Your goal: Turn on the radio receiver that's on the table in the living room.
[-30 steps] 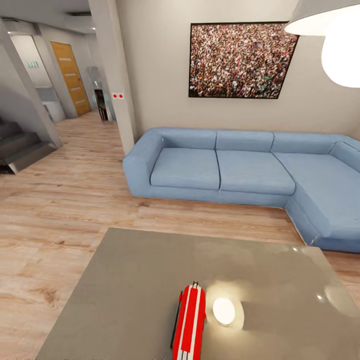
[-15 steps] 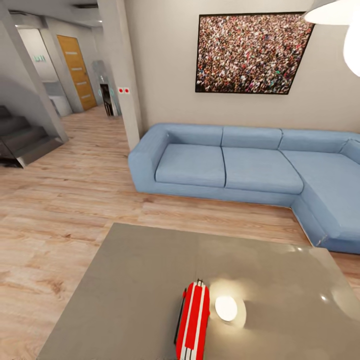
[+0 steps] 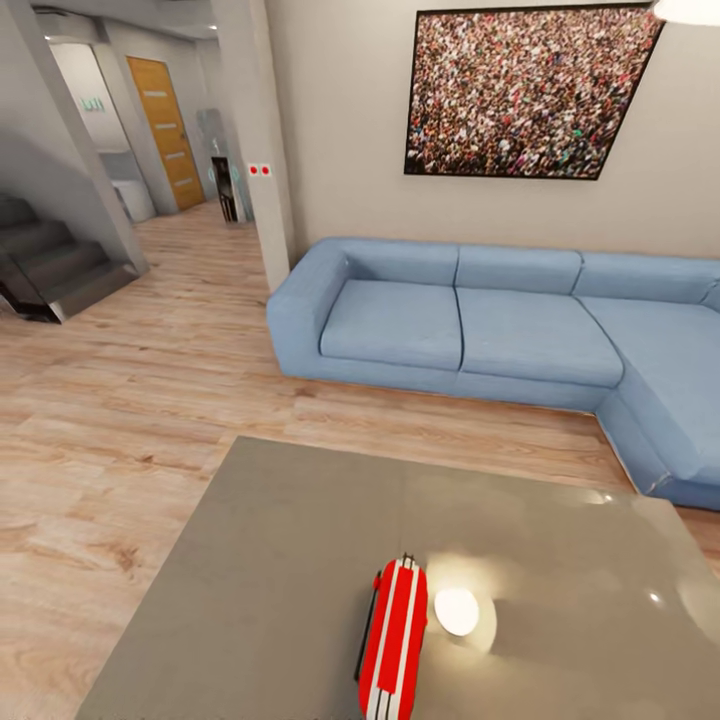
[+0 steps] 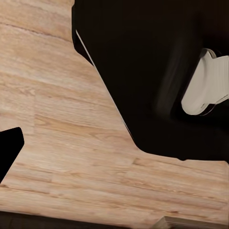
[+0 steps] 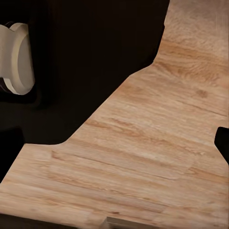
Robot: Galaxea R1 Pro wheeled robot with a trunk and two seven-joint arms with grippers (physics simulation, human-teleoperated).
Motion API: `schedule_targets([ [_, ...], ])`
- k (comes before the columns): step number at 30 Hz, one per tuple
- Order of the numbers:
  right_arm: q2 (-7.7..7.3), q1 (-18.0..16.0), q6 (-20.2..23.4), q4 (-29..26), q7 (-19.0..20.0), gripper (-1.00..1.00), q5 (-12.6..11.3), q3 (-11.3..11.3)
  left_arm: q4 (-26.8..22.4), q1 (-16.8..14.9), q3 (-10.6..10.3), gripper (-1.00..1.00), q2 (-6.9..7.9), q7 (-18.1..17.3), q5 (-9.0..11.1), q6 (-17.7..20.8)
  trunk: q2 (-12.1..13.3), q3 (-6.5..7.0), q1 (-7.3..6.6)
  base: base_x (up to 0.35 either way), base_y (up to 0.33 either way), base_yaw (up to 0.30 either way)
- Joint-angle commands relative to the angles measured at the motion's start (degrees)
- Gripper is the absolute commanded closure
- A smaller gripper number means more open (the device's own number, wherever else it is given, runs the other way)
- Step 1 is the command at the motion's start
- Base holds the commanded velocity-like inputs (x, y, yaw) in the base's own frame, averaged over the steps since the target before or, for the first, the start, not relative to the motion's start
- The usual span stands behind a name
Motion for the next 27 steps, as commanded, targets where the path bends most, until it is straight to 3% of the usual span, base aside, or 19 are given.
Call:
schedule_targets([
  [1,0.04,0.0,0.0,0.0,0.0,-1.0,0.0,0.0,0.0,0.0,0.0,-1.0,0.0,0.0,0.0,0.0,0.0,-0.08,0.0,0.0,0.0,0.075],
  [27,-0.08,0.0,-0.1,0.0,-0.2,-1.0,0.0,0.1,0.0,0.0,-0.1,-1.0,0.0,0.0,0.0,0.0,0.0,-1.74,0.0,0.0,0.0,0.007],
])
